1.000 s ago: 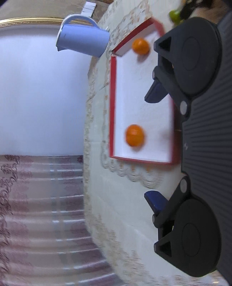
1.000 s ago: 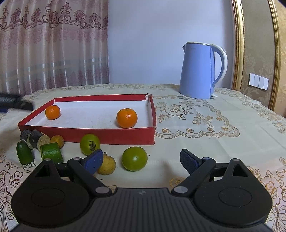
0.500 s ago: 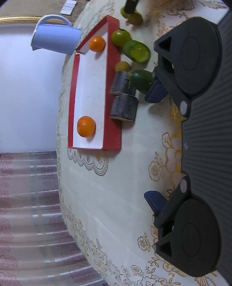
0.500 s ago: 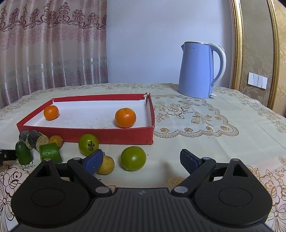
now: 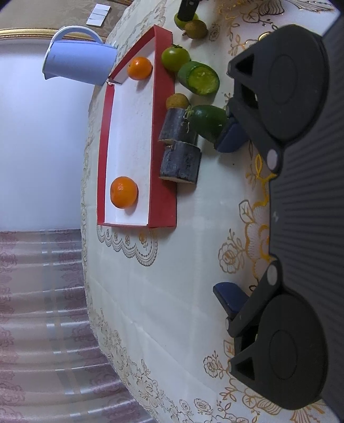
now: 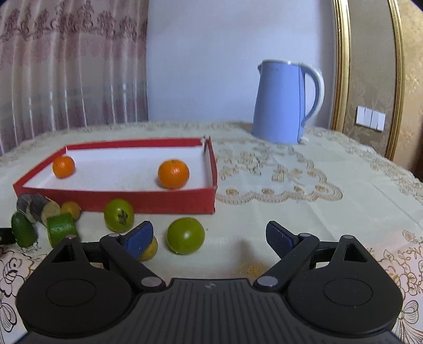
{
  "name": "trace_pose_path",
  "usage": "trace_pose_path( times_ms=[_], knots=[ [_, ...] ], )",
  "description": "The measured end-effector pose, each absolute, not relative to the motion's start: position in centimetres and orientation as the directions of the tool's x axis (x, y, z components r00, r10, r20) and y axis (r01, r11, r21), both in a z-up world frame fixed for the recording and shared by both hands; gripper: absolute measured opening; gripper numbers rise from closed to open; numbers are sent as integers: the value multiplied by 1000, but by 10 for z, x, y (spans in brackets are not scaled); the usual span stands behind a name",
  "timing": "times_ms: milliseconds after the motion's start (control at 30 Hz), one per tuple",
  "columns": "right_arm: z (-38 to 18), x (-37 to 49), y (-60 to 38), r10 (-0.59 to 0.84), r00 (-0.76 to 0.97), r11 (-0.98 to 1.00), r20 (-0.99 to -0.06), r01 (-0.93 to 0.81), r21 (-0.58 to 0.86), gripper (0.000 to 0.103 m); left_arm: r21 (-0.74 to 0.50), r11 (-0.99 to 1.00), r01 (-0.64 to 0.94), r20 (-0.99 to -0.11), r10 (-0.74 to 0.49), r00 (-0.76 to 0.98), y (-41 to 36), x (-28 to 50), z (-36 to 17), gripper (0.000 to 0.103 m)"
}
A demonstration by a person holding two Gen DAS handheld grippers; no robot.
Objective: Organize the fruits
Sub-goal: 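Grasp the green tomato in front of the tray with the right gripper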
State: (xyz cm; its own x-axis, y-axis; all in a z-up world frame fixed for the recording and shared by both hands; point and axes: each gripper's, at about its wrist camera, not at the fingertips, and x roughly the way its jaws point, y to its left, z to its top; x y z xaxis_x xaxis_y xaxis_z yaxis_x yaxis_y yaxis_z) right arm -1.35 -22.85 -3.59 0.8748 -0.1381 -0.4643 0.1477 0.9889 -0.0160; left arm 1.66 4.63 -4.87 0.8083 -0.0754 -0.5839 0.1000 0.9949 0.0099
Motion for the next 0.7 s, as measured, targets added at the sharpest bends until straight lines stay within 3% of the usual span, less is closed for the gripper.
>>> trace_pose_path(
  times_ms=[100,233,433,700],
  knots=[
    [-36,-12,-232,-110,873,991,-474,131,13,91,6,995,99,-586,-77,806,47,17,-49,103],
    [-34,-7,-237,-99,867,990,-489,134,37,66,8,995,100,-589,-76,805,46,18,-49,103],
    [-33,-3,-234,-99,863,992,-495,127,22,66,4,995,99,-590,-78,803,46,18,-49,103],
    [-30,0,-244,-23,848,983,-529,115,141,62,3,995,99,-591,-78,803,46,18,-50,103]
  ],
)
